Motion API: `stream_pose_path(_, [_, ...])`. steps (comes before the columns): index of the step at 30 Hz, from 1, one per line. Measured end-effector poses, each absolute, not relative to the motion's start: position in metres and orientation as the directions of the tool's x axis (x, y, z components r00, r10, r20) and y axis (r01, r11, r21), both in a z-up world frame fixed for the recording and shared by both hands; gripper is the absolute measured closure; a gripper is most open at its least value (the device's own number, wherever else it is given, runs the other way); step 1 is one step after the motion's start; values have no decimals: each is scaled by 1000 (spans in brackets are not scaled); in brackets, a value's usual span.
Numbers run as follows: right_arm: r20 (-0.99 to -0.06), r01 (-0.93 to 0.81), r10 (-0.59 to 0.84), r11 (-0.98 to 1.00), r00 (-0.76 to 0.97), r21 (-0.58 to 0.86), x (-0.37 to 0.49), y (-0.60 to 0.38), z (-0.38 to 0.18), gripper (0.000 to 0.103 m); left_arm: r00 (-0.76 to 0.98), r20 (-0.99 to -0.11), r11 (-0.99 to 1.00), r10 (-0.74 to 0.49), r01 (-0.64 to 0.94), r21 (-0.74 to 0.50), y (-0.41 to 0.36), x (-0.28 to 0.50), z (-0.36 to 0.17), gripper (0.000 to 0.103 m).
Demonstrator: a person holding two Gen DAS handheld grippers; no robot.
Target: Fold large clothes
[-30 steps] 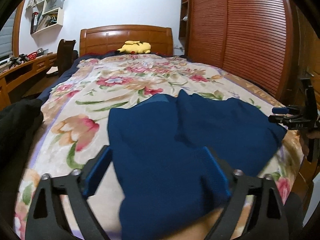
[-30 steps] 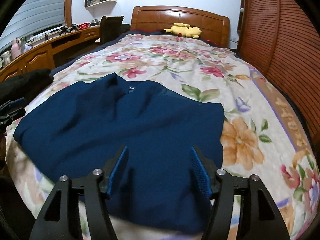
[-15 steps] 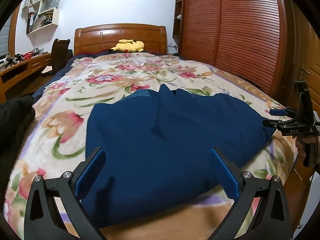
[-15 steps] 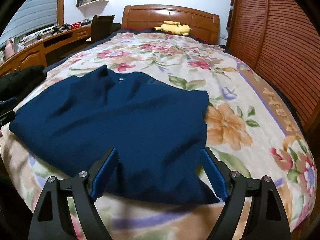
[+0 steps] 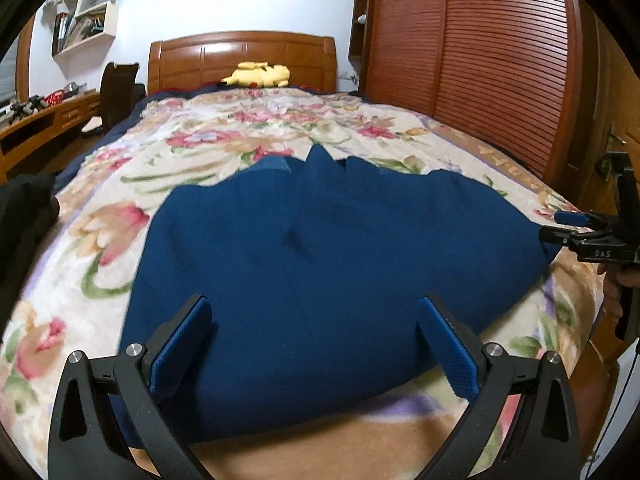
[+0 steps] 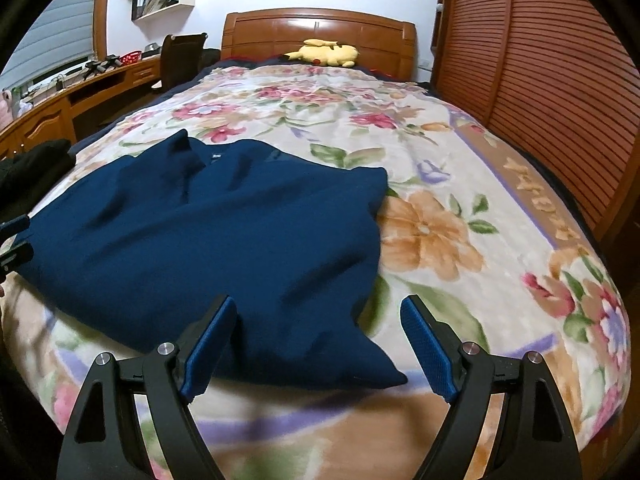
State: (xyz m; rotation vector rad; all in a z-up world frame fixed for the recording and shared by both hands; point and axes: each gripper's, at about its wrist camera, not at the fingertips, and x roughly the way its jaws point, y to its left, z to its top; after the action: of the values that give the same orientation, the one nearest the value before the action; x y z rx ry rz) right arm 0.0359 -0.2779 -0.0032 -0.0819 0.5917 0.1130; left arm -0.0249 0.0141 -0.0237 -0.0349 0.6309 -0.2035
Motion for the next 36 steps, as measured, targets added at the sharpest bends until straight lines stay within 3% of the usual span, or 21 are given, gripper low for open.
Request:
stream_pose_path(14, [-582,-129,86,991,808,-32,24,-281,-10,18,781,-606,987,-148,155,-40,5,-18,-41,0])
stream_pose_path(30, [-640,-125,185,982,745,139,59,-295,-39,18,782,-607,987,-143,158,-30,4,-18,-42,0])
stream_pose_path(32, [-641,-135,210,977,739,164,61,-298,-42,21,781,-608,987,-142,158,-27,5,-18,-42,0])
stream_pose_path(36, [-651,-182,259,966,714,185,64,-295,-45,37,781,-608,987,-141,158,-26,5,-18,-42,0])
